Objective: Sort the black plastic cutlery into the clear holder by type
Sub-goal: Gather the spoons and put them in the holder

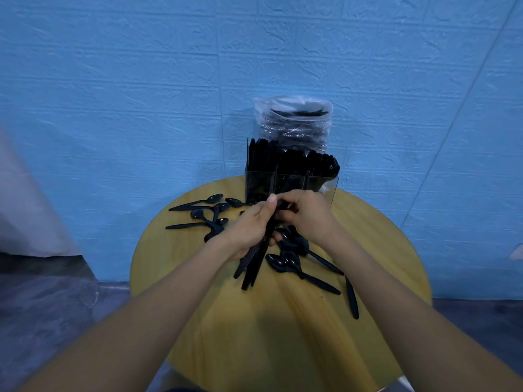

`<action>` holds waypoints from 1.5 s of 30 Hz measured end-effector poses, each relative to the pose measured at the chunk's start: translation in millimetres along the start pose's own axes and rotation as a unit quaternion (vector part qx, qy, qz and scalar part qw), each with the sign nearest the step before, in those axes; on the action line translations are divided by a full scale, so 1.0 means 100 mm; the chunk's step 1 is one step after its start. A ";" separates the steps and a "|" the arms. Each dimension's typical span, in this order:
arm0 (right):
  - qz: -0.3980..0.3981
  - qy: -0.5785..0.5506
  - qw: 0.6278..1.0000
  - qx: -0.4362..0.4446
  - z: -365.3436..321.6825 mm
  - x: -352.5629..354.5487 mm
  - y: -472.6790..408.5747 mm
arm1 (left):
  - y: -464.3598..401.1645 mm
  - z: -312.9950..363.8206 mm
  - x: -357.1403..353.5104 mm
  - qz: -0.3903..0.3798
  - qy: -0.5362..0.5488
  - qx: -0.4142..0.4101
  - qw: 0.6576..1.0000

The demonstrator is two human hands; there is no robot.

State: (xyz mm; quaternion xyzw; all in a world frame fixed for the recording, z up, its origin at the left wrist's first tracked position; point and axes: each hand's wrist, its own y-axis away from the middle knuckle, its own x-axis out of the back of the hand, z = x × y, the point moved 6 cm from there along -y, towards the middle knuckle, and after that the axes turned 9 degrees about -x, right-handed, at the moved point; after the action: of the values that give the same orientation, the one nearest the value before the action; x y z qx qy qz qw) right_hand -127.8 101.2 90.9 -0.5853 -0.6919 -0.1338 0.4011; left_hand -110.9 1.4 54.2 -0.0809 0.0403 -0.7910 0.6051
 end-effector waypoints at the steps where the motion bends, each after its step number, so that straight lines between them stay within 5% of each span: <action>1: -0.009 0.015 1.000 0.001 -0.01 -0.02 0.01 | 0.01 0.01 0.00 -0.003 -0.015 -0.003 1.000; 6: -0.094 -0.084 0.992 -0.007 0.04 -0.07 0.14 | 0.13 0.02 -0.01 -0.014 -0.009 -0.008 1.000; 12: -0.063 -0.186 0.979 -0.049 0.15 -0.05 0.25 | 0.20 0.06 -0.15 -0.023 -0.015 -0.003 1.000; 21: 0.002 -0.076 0.996 -0.039 0.20 0.15 0.37 | 0.43 -0.03 -0.25 -0.101 -0.011 0.117 0.988; 30: 0.041 -0.085 0.995 -0.033 0.12 -0.01 0.56 | 0.55 -0.09 -0.29 -0.032 0.066 0.128 0.989; 40: -0.032 -0.082 0.993 -0.082 0.25 -0.16 0.78 | 0.66 -0.31 -0.36 0.010 0.108 0.130 0.985; 45: 0.101 0.130 0.948 -0.273 0.82 0.11 1.11 | 0.70 -0.45 -0.35 0.104 0.156 0.142 0.972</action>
State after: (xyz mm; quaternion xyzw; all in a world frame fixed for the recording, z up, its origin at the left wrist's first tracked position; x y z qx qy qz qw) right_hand -58.6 193.6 14.8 -0.7166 -0.5081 -0.3512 0.3241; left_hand -43.2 14.5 -3.8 0.1345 0.0299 -0.7242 0.6757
